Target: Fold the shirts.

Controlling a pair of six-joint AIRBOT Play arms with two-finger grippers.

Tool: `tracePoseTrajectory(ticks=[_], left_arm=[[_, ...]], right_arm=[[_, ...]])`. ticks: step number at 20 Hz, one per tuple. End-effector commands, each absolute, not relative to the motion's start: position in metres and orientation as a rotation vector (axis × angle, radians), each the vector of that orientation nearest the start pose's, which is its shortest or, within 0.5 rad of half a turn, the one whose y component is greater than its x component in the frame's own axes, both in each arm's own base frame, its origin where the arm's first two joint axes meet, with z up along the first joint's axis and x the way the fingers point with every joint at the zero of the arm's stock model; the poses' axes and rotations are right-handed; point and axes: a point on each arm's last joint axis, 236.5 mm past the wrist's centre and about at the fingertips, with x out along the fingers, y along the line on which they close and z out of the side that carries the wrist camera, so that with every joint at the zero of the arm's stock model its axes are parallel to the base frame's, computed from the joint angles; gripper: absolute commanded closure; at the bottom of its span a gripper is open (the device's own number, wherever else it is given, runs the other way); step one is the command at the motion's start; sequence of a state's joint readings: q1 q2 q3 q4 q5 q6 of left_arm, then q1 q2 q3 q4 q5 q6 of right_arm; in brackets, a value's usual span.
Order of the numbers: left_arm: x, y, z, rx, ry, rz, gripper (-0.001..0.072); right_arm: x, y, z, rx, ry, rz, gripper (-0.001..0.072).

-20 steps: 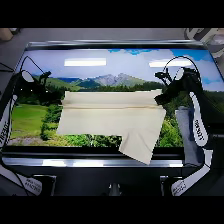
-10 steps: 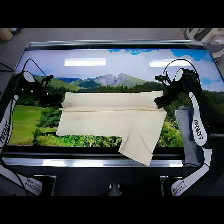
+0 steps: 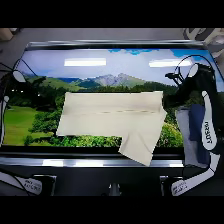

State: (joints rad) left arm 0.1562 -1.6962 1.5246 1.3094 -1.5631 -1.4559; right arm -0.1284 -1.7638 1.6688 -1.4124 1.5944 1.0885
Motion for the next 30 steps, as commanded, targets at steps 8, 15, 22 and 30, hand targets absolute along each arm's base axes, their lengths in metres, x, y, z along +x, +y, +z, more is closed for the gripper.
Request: tracePoseTrajectory(ticks=[8,15,22,30], left_arm=[[0.246,-0.013,-0.111,-0.395,1.745,-0.103,0.0213],[0.277,-0.026,-0.108,-0.496,1.619,-0.107,0.031],[0.288,-0.033,-0.106,-0.534,1.579,-0.11,0.0682],[0.288,-0.033,-0.106,-0.511,1.575,-0.134,0.0683]], right_arm=[[0.311,-0.012,-0.051,-0.119,1.682,0.485,0.028],[0.312,-0.012,-0.05,-0.123,1.675,0.481,0.0281],[0.306,-0.011,-0.049,-0.115,1.699,0.492,0.0274],[0.228,0.051,-0.092,0.123,1.647,0.572,0.022]])
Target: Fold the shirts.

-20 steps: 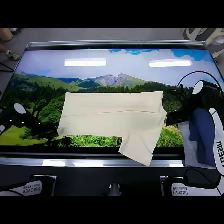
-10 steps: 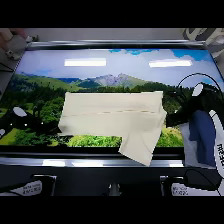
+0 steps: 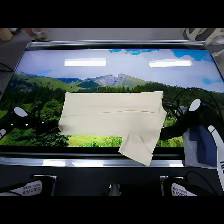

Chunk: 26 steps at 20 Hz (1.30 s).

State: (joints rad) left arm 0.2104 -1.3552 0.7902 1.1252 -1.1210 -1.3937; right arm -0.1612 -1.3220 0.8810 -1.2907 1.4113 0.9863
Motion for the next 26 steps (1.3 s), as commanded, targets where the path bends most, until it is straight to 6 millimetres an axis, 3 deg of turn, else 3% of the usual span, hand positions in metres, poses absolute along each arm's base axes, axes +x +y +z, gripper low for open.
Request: tracePoseTrajectory(ticks=[1,6,8,9,10,12,14,16,18,21,23,26], left_arm=[[0.287,-0.034,-0.106,-0.511,1.578,-0.135,0.0683],[0.286,-0.034,-0.105,-0.513,1.584,-0.138,0.0682],[0.286,-0.034,-0.105,-0.513,1.584,-0.138,0.0683],[0.286,-0.034,-0.105,-0.513,1.584,-0.138,0.0683],[0.286,-0.034,-0.105,-0.513,1.584,-0.138,0.0683],[0.287,-0.034,-0.105,-0.501,1.574,-0.146,0.0683],[0.296,-0.031,-0.091,-0.444,1.523,-0.192,0.0684],[0.309,-0.032,-0.065,-0.421,1.465,-0.218,0.0684],[0.321,-0.034,-0.041,-0.415,1.432,-0.247,0.0684],[0.357,-0.026,-0.02,-0.439,1.332,-0.195,0.0685],[0.381,-0.02,-0.013,-0.455,1.295,-0.171,0.0685],[0.416,-0.021,-0.018,-0.513,1.297,-0.178,0.0685]], right_arm=[[0.226,0.055,-0.098,0.152,1.64,0.566,0.0222],[0.221,0.071,-0.112,0.253,1.616,0.546,0.029],[0.22,0.07,-0.116,0.252,1.613,0.534,0.0376],[0.224,0.068,-0.118,0.245,1.598,0.521,0.0461],[0.229,0.066,-0.119,0.243,1.582,0.507,0.0651],[0.237,0.065,-0.114,0.216,1.554,0.526,0.069],[0.25,0.065,-0.093,0.155,1.501,0.588,0.0691],[0.277,0.062,-0.06,0.088,1.407,0.609,0.0691],[0.319,0.055,-0.021,0.036,1.278,0.575,0.0691],[0.384,0.041,0.024,-0.01,1.102,0.496,0.0692],[0.418,0.036,0.033,-0.008,1.066,0.482,0.0692],[0.468,0.033,0.028,0.036,1.017,0.459,0.0692]])
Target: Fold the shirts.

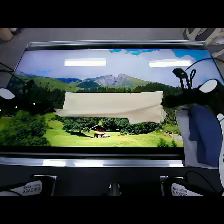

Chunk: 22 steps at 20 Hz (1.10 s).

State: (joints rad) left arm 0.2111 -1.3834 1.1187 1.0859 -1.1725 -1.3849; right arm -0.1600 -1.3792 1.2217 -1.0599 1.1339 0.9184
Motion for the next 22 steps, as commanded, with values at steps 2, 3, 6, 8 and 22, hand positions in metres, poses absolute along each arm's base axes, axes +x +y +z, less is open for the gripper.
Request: tracePoseTrajectory(ticks=[2,3,6,8,22], left_arm=[[0.438,-0.023,-0.026,-0.566,1.312,-0.179,0.0685],[0.449,-0.025,-0.029,-0.59,1.308,-0.192,0.0684],[0.483,-0.032,-0.035,-0.627,1.286,-0.225,0.0684],[0.5,-0.03,-0.04,-0.621,1.27,-0.227,0.0683],[0.542,-0.023,-0.002,-0.596,1.157,-0.267,0.0131]], right_arm=[[0.494,0.026,0.016,0.075,1.004,0.412,0.0691],[0.503,0.025,0.01,0.092,0.999,0.405,0.0691],[0.528,0.028,-0.006,0.183,0.953,0.382,0.0691],[0.532,0.026,-0.021,0.195,0.964,0.368,0.0691],[0.493,-0.024,-0.057,0.051,1.177,0.386,-0.0007]])
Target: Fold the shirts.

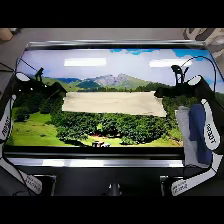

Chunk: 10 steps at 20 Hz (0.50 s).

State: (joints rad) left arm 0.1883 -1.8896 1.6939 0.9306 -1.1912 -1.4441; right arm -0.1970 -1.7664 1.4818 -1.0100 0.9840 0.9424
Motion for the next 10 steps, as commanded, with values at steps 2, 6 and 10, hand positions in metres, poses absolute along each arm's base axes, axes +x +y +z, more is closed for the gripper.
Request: tracePoseTrajectory(ticks=[2,6,10], left_arm=[[0.548,-0.02,0.037,-0.562,1.078,-0.277,0.0132],[0.541,-0.031,0.096,-0.51,0.98,-0.311,0.0132],[0.529,-0.055,0.141,-0.461,0.911,-0.359,0.0132]], right_arm=[[0.474,-0.04,-0.07,0.077,1.263,0.371,-0.0008],[0.466,-0.023,-0.089,0.188,1.315,0.428,-0.0008],[0.478,0.009,-0.096,0.388,1.279,0.487,-0.0007]])
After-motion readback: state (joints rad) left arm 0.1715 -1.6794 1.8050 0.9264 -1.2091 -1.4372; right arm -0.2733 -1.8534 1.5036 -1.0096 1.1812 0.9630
